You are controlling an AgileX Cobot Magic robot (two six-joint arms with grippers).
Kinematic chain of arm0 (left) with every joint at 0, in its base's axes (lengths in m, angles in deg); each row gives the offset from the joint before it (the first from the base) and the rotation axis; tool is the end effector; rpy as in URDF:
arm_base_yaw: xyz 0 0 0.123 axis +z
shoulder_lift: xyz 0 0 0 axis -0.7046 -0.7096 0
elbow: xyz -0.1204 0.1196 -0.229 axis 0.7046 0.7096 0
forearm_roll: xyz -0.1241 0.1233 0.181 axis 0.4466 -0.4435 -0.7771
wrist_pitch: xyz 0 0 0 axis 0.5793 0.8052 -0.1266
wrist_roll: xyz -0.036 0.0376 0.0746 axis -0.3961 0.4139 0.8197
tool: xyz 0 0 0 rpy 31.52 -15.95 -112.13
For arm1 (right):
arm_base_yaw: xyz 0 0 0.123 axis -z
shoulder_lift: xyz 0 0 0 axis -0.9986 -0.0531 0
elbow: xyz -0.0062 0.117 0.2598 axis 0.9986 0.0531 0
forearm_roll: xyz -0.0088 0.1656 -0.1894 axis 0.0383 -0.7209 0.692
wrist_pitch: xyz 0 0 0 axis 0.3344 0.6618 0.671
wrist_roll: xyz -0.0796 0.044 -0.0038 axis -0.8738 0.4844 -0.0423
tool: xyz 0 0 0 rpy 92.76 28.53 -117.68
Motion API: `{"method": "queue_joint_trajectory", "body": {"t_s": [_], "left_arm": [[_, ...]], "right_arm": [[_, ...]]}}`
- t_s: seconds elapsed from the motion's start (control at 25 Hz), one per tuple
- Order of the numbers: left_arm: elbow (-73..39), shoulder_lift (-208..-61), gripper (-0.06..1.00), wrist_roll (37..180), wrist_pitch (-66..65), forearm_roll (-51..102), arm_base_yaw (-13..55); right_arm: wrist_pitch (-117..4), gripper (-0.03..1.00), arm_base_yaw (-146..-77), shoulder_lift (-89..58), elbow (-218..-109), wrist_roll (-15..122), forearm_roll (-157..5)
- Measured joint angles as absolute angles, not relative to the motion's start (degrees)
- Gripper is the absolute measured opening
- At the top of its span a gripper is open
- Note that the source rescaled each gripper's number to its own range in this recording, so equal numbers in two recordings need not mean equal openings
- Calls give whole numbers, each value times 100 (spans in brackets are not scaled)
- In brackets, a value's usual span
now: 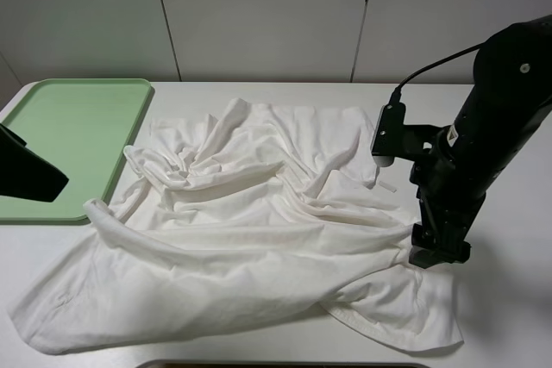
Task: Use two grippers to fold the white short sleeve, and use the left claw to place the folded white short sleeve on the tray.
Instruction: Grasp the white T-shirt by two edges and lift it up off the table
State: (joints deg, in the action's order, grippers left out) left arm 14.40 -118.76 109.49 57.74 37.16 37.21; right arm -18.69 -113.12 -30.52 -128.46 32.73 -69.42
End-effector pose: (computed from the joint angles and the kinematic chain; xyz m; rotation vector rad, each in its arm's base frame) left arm 0.1640 -0.0567 0.3104 0.7965 2.4814 -0.4297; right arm 0.2229 0.1109 0.1775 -1.7341 2.5183 0.0024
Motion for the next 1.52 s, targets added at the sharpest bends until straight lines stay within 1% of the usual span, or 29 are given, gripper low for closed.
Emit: {"method": "queue_joint_trajectory", "body": {"t_s": [0.2,0.36,0.76,0.84,0.96,1.16,1.2,1.24,1.32,1.36,1.48,1.52], "left_arm": [[1440,-11876,98,10949,5769,3716,3721],[1440,-11876,98,10949,5774,3716,3721],[1440,-11876,98,10949,5774,3716,3721],[1440,-11876,98,10949,5769,3716,3721],[1440,-11876,98,10949,5769,3716,3721],[1440,-11876,98,10949,5769,3716,3721],[1440,-11876,98,10949,5769,3716,3721],[1440,-11876,98,10949,5769,3716,3721],[1440,-11876,98,10949,5759,3716,3721],[1440,-11876,98,10949,5739,3716,3721],[1440,-11878,98,10949,5586,3716,3721],[1440,-11886,98,10949,5576,3716,3721]], "right_arm": [[-1974,100,-11312,-3268,-12846,3270,-6868],[-2112,100,-11312,-3730,-12848,3270,-6804],[-2328,100,-11312,-3985,-12852,3270,-6743],[-2335,96,-11312,-3994,-12852,3270,-6706],[-2292,89,-11312,-4078,-12852,3270,-6664],[-2151,86,-11312,-4263,-12852,3270,-6660],[-2115,82,-11312,-4270,-12852,3270,-6660],[-2090,74,-11312,-4270,-12852,3270,-6660],[-1995,51,-11312,-4270,-12852,3270,-6647],[-1954,34,-11312,-4275,-12852,3270,-6645],[-1949,10,-11312,-4275,-12852,3270,-6645],[-1949,6,-11312,-4275,-12852,3270,-6645]]}}
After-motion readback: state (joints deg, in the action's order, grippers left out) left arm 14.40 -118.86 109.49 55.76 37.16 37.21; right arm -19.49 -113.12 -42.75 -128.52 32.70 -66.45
